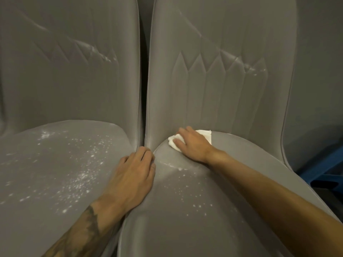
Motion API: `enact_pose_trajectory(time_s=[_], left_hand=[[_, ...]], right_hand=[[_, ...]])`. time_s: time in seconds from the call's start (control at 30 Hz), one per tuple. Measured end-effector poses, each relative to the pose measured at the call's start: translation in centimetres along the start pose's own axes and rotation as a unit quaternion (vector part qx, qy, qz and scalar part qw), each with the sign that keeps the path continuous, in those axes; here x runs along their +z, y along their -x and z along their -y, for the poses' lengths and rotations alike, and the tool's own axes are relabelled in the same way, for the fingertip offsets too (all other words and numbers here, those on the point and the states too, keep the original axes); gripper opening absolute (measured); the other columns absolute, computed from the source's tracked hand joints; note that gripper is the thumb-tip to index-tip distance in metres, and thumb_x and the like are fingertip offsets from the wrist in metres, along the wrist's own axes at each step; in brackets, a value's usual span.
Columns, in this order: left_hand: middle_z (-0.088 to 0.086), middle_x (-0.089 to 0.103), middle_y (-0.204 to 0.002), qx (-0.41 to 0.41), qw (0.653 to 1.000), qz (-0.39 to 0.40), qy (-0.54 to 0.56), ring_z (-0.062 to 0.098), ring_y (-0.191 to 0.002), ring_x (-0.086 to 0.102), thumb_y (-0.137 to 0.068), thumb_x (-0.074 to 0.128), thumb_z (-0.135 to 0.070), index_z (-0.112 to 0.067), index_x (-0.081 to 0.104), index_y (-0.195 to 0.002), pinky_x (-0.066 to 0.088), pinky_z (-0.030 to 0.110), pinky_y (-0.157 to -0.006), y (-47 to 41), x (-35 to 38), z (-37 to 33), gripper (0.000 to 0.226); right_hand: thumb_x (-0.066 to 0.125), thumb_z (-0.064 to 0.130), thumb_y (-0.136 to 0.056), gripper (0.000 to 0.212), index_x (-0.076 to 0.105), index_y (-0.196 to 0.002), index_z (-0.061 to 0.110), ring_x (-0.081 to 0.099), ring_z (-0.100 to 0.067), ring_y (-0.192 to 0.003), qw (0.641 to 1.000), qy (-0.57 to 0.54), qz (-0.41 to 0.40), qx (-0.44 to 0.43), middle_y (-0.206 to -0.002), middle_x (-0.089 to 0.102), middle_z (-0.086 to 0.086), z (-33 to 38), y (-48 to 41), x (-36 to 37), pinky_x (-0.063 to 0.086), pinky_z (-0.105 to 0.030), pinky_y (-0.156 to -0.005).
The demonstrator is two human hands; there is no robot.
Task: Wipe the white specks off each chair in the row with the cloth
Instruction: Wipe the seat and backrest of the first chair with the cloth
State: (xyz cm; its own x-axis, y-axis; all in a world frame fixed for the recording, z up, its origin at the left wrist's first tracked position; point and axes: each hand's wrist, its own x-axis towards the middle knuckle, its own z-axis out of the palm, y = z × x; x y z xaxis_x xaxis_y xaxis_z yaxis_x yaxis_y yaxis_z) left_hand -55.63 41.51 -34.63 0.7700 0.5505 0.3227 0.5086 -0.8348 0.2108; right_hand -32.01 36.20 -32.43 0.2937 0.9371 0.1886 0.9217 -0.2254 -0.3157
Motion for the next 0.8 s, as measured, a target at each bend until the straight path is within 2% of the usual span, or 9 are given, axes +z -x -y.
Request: enact_pose_trajectory(time_s=[0.07,0.17,0.23,0.27,0.37,0.43,0.57,0.63,0.8], left_hand=[[-0.011,0.045,-0.113,0.007,1.000,0.007,-0.008,0.012,-0.091,0.054,-0.106,0.024,-0.040,-0.028,0.049,-0.112,0.046,0.036,-0.089,0.0,-0.1,0.3,0.029],[-0.009,0.045,-0.114,0.002,1.000,0.011,-0.017,0.013,-0.091,0.055,-0.107,0.022,-0.042,-0.028,0.050,-0.112,0.047,0.038,-0.089,0.0,-0.1,0.0,0.031],[-0.009,0.046,-0.116,-0.007,1.000,0.013,-0.020,0.015,-0.093,0.057,-0.106,0.021,-0.044,-0.028,0.050,-0.112,0.048,0.039,-0.091,0.1,-0.1,-0.2,0.034],[-0.009,0.046,-0.117,-0.010,1.000,0.018,-0.018,0.016,-0.094,0.057,-0.106,0.021,-0.045,-0.028,0.050,-0.112,0.047,0.040,-0.093,0.2,-0.2,-0.2,0.034],[-0.008,0.046,-0.119,-0.008,0.999,0.026,-0.023,0.017,-0.095,0.058,-0.105,0.021,-0.048,-0.027,0.050,-0.113,0.047,0.040,-0.094,0.2,-0.3,-0.3,0.036],[-0.007,0.046,-0.121,-0.017,0.999,0.038,-0.029,0.017,-0.098,0.057,-0.103,0.020,-0.052,-0.026,0.051,-0.115,0.045,0.040,-0.097,-0.3,-0.3,-0.3,0.042],[-0.003,0.047,-0.122,-0.022,0.998,0.047,-0.029,0.020,-0.101,0.056,-0.101,0.019,-0.056,-0.024,0.052,-0.114,0.043,0.041,-0.100,-0.6,-0.4,-0.7,0.048],[-0.003,0.047,-0.126,-0.024,0.998,0.050,-0.015,0.022,-0.105,0.056,-0.104,0.021,-0.054,-0.023,0.053,-0.117,0.041,0.042,-0.101,-0.3,-0.5,-0.6,0.047],[-0.009,0.049,-0.140,-0.006,0.996,0.086,-0.007,0.018,-0.121,0.053,-0.104,0.015,-0.058,-0.026,0.056,-0.130,0.038,0.037,-0.108,0.8,-1.0,0.1,0.059]], right_hand=[[0.044,0.041,-0.101,0.031,0.050,-0.111,0.013,0.054,-0.034,-0.104,1.000,0.002,-0.007,-0.006,-0.112,0.051,-0.012,1.4,0.5,0.6,0.041,-0.040,-0.088],[0.044,0.044,-0.101,0.029,0.050,-0.114,0.019,0.052,-0.024,-0.101,0.995,-0.020,0.023,-0.095,-0.111,0.051,-0.004,3.0,4.1,0.7,0.039,-0.037,-0.089],[0.045,0.043,-0.102,0.027,0.051,-0.116,0.020,0.051,-0.020,-0.101,0.992,-0.001,0.035,-0.118,-0.109,0.050,-0.003,1.4,4.9,-0.4,0.035,-0.033,-0.088],[0.045,0.041,-0.102,0.028,0.052,-0.117,0.018,0.053,-0.022,-0.103,0.994,0.010,0.030,-0.100,-0.111,0.051,-0.005,0.1,4.7,-1.1,0.034,-0.033,-0.088],[0.045,0.040,-0.102,0.031,0.052,-0.119,0.015,0.055,-0.032,-0.109,0.999,0.019,-0.027,0.033,-0.115,0.053,-0.011,-3.7,3.7,-2.0,0.038,-0.037,-0.090],[0.044,0.040,-0.102,0.032,0.051,-0.120,0.015,0.054,-0.034,-0.109,0.997,0.021,-0.041,0.057,-0.117,0.052,-0.012,-2.7,4.1,-1.4,0.037,-0.037,-0.089],[0.047,0.039,-0.102,0.026,0.053,-0.113,0.017,0.051,-0.022,-0.095,0.995,-0.040,-0.029,-0.082,-0.105,0.051,-0.005,2.2,8.6,-0.2,0.035,-0.034,-0.088],[0.049,0.036,-0.102,0.023,0.054,-0.114,0.017,0.048,-0.017,-0.091,0.994,-0.018,-0.017,-0.106,-0.104,0.051,-0.003,1.1,9.1,-1.2,0.033,-0.030,-0.088],[0.044,0.040,-0.103,0.031,0.050,-0.120,0.016,0.055,-0.032,-0.106,0.996,0.025,-0.031,0.082,-0.116,0.051,-0.010,-3.0,7.5,-2.8,0.038,-0.036,-0.089]])
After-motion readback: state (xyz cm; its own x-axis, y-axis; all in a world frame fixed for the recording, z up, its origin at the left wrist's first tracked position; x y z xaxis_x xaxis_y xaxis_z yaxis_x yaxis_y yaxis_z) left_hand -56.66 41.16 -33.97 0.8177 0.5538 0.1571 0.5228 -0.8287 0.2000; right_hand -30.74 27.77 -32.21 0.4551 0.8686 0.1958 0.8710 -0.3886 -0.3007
